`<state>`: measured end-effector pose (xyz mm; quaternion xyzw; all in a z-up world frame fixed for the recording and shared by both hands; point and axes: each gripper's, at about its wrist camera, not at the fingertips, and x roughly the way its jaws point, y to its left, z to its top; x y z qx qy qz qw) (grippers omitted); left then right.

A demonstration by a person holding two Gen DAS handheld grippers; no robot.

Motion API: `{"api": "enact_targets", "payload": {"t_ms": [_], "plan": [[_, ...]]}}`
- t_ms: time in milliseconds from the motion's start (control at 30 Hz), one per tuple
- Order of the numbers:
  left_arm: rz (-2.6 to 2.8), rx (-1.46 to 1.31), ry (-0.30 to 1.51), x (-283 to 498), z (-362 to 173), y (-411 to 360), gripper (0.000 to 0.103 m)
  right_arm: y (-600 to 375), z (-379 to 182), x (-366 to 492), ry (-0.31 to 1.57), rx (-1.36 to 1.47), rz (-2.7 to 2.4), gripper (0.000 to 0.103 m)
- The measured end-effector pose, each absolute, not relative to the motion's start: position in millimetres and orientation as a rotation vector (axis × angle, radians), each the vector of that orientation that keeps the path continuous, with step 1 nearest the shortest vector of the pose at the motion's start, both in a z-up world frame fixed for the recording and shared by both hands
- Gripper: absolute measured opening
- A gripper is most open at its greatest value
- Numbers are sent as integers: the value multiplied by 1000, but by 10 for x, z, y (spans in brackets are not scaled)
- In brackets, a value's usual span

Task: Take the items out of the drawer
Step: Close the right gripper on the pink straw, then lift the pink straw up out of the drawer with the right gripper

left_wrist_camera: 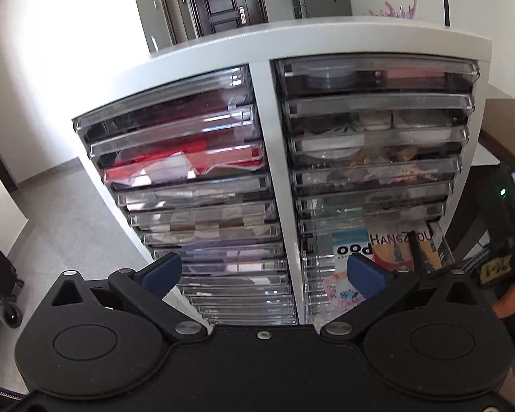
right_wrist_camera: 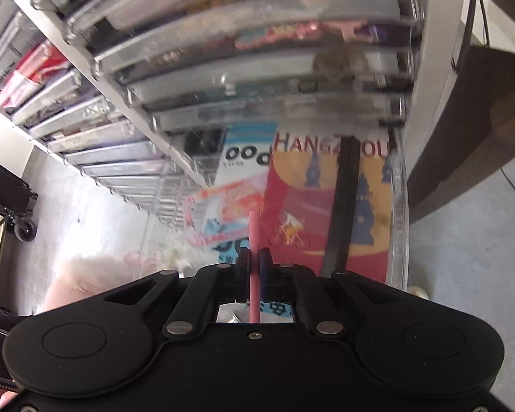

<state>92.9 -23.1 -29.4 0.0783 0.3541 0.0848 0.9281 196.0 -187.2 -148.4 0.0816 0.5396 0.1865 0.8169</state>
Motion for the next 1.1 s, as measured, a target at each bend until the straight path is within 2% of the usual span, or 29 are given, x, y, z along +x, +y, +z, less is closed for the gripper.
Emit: {"api": "enact_targets", "payload": {"t_ms": [367, 467, 867, 1100], "plan": [[46, 113, 723, 896, -255, 278, 103, -1827, -1012, 1728, 950, 158, 475, 4], [21, 125, 715, 935, -184, 389, 103, -1815, -719, 1513, 843, 136, 482, 4], [-74, 157, 549, 882, 178, 504, 103, -1696, 426, 1455, 635, 46, 434, 4], [-69, 119, 494, 845, 312, 681, 103, -1469, 864, 1468, 544, -18, 449, 4]]}}
